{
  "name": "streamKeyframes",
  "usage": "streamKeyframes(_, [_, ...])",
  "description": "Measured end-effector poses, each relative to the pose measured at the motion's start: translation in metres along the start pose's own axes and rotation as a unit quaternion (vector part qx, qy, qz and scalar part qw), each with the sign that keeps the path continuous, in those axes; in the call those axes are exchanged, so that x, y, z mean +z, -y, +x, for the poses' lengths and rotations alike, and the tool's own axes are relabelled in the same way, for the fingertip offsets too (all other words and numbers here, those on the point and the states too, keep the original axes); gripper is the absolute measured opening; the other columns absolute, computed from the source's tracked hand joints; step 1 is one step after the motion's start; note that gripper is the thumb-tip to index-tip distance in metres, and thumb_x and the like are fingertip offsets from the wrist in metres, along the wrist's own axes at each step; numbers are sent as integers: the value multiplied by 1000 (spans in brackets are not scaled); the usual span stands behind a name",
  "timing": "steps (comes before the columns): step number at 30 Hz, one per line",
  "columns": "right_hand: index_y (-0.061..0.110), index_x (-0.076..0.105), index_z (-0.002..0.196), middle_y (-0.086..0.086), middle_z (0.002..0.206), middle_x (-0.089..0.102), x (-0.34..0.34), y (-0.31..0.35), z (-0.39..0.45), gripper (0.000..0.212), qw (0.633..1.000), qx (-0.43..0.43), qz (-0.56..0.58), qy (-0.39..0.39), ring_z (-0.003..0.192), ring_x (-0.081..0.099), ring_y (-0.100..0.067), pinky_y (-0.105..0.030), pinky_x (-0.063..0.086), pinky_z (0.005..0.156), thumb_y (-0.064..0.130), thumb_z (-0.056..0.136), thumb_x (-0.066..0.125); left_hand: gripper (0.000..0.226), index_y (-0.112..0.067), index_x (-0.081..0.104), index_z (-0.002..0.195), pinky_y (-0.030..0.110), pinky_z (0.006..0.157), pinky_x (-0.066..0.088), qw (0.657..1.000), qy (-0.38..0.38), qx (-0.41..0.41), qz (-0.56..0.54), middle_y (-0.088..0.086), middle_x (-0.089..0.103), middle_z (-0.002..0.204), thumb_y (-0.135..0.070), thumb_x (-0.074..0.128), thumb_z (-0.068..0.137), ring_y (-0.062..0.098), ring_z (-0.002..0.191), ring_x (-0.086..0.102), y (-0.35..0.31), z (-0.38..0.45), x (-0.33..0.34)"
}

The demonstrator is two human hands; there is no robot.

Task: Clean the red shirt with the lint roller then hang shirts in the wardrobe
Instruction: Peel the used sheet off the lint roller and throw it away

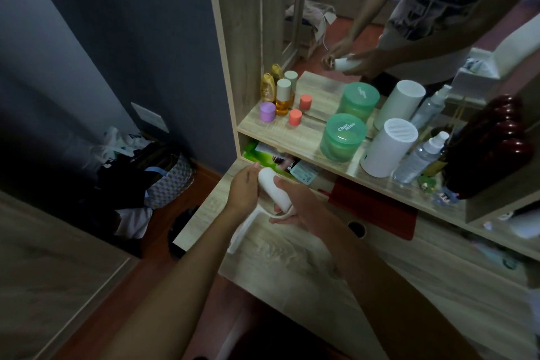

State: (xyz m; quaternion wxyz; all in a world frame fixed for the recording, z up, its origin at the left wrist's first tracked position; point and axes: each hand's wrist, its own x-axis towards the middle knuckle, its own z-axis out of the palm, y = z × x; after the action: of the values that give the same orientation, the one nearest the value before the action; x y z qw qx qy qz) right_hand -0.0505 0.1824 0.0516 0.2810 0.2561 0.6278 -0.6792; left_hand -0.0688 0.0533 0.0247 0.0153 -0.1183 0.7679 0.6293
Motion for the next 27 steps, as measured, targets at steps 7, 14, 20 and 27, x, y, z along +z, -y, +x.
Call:
streamKeyframes(7, [14, 57, 100, -13, 85, 61, 8, 5, -8, 28, 998, -19, -68, -5, 72, 61, -24, -46, 57, 72, 41, 91, 57, 34, -6, 69, 96, 8, 50, 39, 998, -41, 38, 23, 2, 61, 76, -20, 39, 102, 7, 67, 53, 2, -4, -4])
streamKeyframes(14, [16, 57, 111, -8, 102, 65, 15, 2, 3, 47, 940, -166, -298, -14, 93, 65, -28, -52, 53, 83, 49, 78, 63, 36, -10, 61, 72, 11, 50, 34, 987, 32, 101, 121, 3, 59, 69, -21, 43, 101, 7, 62, 50, 3, 2, -11])
streamKeyframes(20, [10, 58, 112, -11, 93, 62, 17, 13, -10, 37, 959, -106, -264, 18, 83, 63, -29, -40, 53, 70, 41, 93, 51, 42, -4, 58, 67, 23, 53, 35, 991, 55, 85, 92, -4, 51, 55, -21, 41, 102, 6, 52, 45, 10, -1, -10])
streamKeyframes(27, [15, 57, 120, -12, 107, 64, 17, -1, -4, 56, 962, -164, -214, -28, 98, 64, -32, -54, 52, 88, 55, 82, 53, 44, -12, 55, 61, 26, 55, 38, 996, 90, 21, 17, 1, 49, 54, -28, 45, 101, 10, 50, 44, 5, 2, -14])
